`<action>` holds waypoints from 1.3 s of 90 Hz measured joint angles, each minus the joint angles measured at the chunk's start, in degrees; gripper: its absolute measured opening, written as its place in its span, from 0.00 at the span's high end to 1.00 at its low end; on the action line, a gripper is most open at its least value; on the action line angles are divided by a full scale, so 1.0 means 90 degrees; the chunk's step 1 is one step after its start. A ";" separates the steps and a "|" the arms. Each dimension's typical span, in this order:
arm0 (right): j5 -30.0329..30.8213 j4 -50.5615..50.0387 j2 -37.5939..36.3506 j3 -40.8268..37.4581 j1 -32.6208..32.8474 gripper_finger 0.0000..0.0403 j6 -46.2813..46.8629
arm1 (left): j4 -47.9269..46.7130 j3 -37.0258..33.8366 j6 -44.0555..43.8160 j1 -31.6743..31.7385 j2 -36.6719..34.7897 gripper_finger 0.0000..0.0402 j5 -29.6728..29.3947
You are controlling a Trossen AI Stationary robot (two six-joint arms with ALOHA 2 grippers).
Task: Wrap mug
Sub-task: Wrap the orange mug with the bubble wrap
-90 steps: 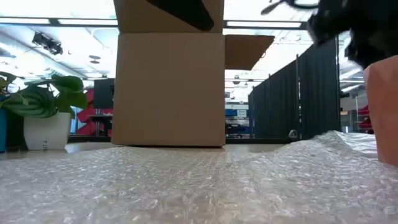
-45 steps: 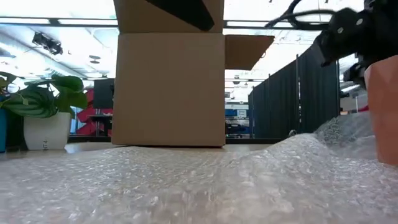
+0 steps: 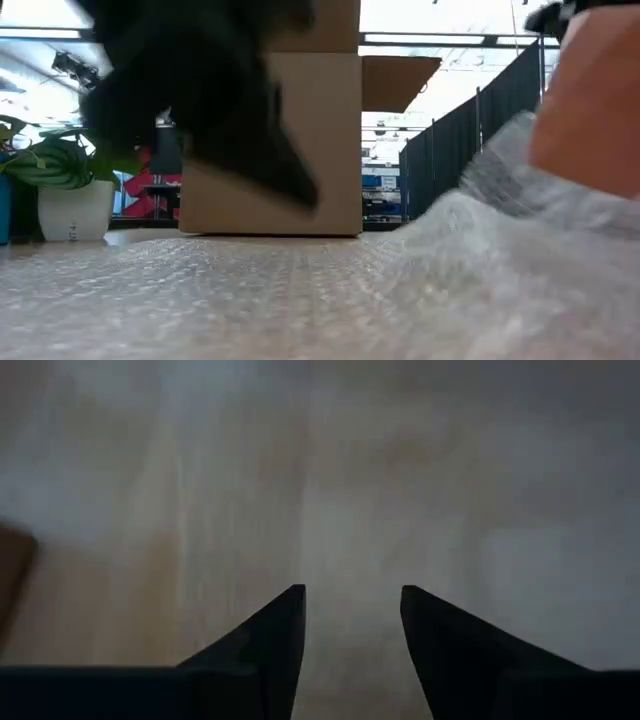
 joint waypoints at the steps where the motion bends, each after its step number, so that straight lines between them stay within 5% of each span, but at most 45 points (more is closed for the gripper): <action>1: 0.0077 -0.0008 0.0000 0.0003 0.0021 0.99 -0.0047 | 0.0042 -0.0060 -0.0034 0.0026 0.0000 0.62 0.0000; 36: 0.2284 -0.0090 -0.0005 -0.0669 0.0123 0.99 -0.0665 | 0.0338 -0.0985 -0.0972 0.0439 -0.0056 0.62 -0.0055; 58: 0.2839 0.0789 0.0092 -0.1541 -0.0052 0.99 -0.0995 | 0.0240 -0.0992 -0.0790 0.0439 -0.0046 0.62 0.0023; 91: 0.4507 0.0833 0.2085 -0.1298 -0.0163 0.99 -0.2072 | -0.0599 -0.1004 -0.0823 0.0439 -0.0368 0.62 0.0159; 117: 0.4904 0.0575 0.2922 -0.0877 -0.0058 0.94 -0.2298 | -0.2919 -0.0756 -0.1120 0.0435 -0.0970 0.62 0.0358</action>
